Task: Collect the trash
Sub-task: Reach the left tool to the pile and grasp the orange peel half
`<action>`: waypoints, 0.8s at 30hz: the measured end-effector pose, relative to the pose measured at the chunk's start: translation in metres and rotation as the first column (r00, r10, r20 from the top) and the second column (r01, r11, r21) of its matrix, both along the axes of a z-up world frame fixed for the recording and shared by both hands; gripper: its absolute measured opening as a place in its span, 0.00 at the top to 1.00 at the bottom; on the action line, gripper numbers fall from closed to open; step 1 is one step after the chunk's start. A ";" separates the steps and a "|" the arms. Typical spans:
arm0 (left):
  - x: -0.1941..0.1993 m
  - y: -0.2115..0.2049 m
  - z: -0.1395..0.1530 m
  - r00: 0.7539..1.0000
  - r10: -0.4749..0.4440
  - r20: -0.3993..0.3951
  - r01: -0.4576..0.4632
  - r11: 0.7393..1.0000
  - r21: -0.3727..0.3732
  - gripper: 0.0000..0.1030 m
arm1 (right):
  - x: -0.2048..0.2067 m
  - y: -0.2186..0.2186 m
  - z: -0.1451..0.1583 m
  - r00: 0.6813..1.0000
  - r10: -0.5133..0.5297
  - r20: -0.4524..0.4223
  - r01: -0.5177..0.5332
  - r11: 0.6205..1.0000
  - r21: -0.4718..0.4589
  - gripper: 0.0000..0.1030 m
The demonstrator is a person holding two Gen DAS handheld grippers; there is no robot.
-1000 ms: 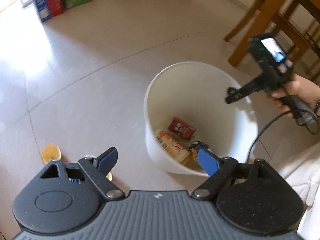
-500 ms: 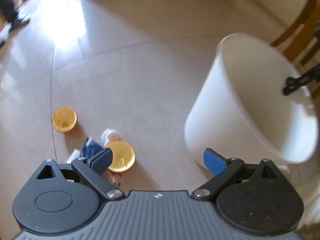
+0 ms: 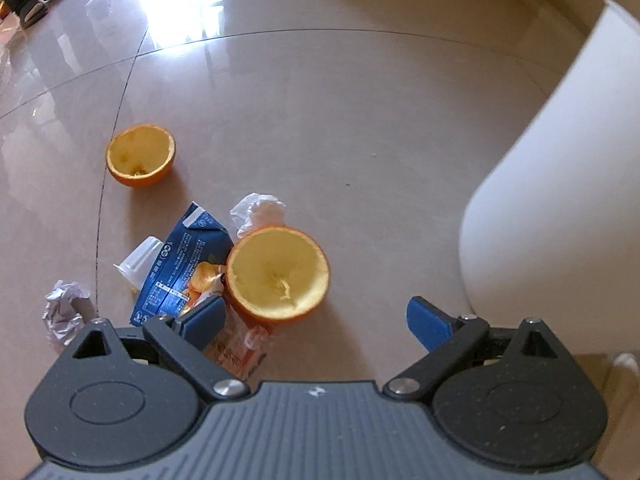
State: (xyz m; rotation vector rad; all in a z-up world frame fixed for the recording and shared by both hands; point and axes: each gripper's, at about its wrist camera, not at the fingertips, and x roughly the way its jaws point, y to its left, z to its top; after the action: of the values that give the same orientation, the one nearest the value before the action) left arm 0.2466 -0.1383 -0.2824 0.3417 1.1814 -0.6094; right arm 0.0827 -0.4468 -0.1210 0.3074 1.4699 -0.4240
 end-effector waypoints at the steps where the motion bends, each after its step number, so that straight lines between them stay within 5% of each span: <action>1: 0.002 0.000 -0.005 1.000 0.003 0.008 -0.003 1.000 -0.004 0.06 | 0.000 0.001 0.000 1.000 0.007 -0.001 -0.007 1.000 -0.002 0.87; 16: 0.014 -0.011 -0.061 0.995 -0.009 0.095 0.004 0.998 0.056 0.07 | -0.004 -0.005 0.005 1.000 -0.002 0.028 0.001 1.000 0.020 0.87; 24: 0.018 -0.019 -0.070 0.993 0.006 0.115 -0.017 0.995 0.093 0.20 | -0.005 -0.005 0.004 0.999 -0.018 0.033 0.018 1.000 0.016 0.87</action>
State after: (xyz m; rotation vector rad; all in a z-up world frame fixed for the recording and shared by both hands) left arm 0.2649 -0.1568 -0.3521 0.4440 1.1031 -0.5183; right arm 0.0774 -0.4515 -0.1168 0.3391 1.4400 -0.4204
